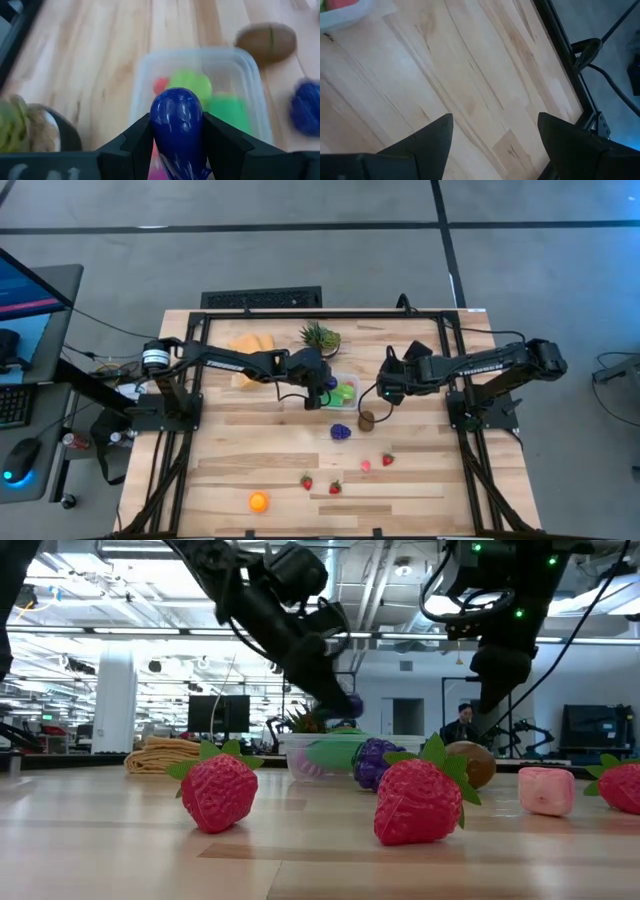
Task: Pick and placing Produce into tupperware
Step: Put the purple eggplant into the transparent container, then put the brown kiwi into the transparent container
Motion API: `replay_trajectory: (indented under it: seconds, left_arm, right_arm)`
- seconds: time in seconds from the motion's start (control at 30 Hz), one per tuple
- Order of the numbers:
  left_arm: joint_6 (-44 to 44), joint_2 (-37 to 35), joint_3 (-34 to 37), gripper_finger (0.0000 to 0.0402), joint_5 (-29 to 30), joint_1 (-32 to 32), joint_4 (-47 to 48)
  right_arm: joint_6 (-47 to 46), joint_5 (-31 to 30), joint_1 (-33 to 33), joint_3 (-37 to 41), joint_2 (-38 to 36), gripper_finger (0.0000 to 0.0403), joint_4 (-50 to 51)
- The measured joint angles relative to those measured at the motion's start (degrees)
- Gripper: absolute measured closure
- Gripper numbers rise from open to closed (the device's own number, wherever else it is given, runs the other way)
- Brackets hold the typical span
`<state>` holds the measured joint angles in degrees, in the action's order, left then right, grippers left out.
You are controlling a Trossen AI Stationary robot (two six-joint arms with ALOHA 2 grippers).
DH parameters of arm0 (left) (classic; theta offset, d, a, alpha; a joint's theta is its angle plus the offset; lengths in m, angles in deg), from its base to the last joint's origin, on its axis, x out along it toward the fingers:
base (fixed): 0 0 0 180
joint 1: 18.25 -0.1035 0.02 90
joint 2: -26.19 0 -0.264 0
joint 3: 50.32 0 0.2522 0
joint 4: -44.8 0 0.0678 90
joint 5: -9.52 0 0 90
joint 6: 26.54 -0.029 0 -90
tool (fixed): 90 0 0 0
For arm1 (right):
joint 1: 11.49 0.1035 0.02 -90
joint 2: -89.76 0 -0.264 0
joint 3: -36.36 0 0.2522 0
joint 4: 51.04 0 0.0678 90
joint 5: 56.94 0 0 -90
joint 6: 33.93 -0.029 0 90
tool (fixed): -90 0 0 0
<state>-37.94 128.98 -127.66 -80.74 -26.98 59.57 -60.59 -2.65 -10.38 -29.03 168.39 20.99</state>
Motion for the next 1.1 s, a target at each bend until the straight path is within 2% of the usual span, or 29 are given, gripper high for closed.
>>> replay_trajectory:
  seconds: [0.17, 0.6, 0.73, 0.97, 1.1]
  left_arm:
    - [0.46, 2.41, -0.13, 0.0255, -5.16, -1.31, -3.64]
    - [0.90, 3.34, -0.11, 0.0253, -7.46, -1.44, -4.72]
    - [1.14, 3.34, -0.11, 0.0230, -8.60, -1.42, -4.80]
    - [1.14, 3.34, -0.11, 0.0163, -8.49, -1.42, -4.80]
    - [1.14, 3.32, -0.11, 0.0142, -8.47, -1.44, -4.78]
  right_arm:
    - [0.02, -0.02, 0.02, 0.00, 0.00, 0.0117, 0.04]
    - [0.07, -0.11, 0.00, 0.00, 0.00, 0.0117, 0.13]
    - [0.07, -0.11, 0.00, 0.00, 0.00, 0.0117, 0.00]
    - [0.07, -0.11, 0.00, 0.00, 0.00, 0.0117, 0.00]
    - [0.07, -0.10, 0.00, 0.00, 0.00, 0.0117, -0.01]
